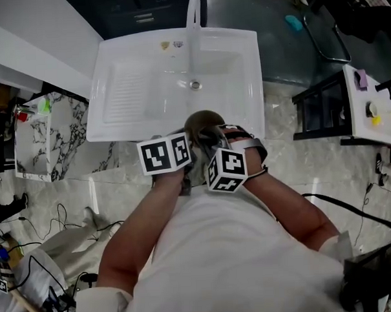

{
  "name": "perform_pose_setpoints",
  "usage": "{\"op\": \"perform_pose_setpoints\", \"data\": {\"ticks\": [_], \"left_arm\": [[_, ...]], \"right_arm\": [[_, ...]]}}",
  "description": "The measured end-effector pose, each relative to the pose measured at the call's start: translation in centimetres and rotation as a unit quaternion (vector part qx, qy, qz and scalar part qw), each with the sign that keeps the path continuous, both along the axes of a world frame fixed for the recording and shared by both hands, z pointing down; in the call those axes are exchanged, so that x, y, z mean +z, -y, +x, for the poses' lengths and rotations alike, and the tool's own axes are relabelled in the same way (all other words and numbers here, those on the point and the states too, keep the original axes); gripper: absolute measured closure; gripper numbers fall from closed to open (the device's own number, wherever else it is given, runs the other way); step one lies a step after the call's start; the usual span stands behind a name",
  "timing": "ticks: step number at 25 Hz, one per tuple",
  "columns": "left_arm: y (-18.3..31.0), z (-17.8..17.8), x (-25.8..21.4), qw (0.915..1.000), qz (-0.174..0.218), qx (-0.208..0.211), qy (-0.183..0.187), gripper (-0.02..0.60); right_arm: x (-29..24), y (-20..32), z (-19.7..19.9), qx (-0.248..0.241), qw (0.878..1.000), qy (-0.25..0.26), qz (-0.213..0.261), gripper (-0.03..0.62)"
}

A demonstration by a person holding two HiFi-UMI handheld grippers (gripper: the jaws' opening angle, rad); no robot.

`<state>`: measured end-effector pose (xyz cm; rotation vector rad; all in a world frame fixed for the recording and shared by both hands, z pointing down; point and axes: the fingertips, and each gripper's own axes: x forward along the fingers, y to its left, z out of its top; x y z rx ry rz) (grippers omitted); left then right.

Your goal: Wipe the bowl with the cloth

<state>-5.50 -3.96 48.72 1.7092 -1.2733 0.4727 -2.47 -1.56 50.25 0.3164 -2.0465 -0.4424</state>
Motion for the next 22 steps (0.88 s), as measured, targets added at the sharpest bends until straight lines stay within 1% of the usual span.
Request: {"op": "perform_pose_setpoints", "data": {"ticks": [2,5,9,15,19,22], "left_arm": [[-0.1,0.4,-0.2,1.0,0.002,0.007,0.0,0.557],[-0.3,0.9,-0.3,0.9999,0.004,0.015,-0.001,0.557],[-0.1,1.3,-0.5,0.9998,0.007,0.018,-0.003,0.555],[-0.1,1.8,-0.3,0.9992,0.009,0.037,0.016,0.56],[-0.1,1.7,-0.3,0.9989,0.011,0.038,0.027,0.561],[0.2,1.3,-0.5,0.9988,0.016,0.034,0.03,0.56]], "right_arm": [[-0.3,-0.2,-0.5,-0.01,1.0,0.002,0.0,0.562],[-1.2,0.3,-0.9,-0.009,1.0,0.014,0.013,0.562],[-2.6,1.6,-0.7,0.001,0.999,0.026,0.046,0.562],[-3.7,3.0,0.1,0.02,0.996,0.022,0.09,0.562],[-3.3,3.3,1.4,0.031,0.995,0.003,0.094,0.562],[-2.6,3.2,2.4,0.039,0.995,-0.01,0.086,0.562]]}}
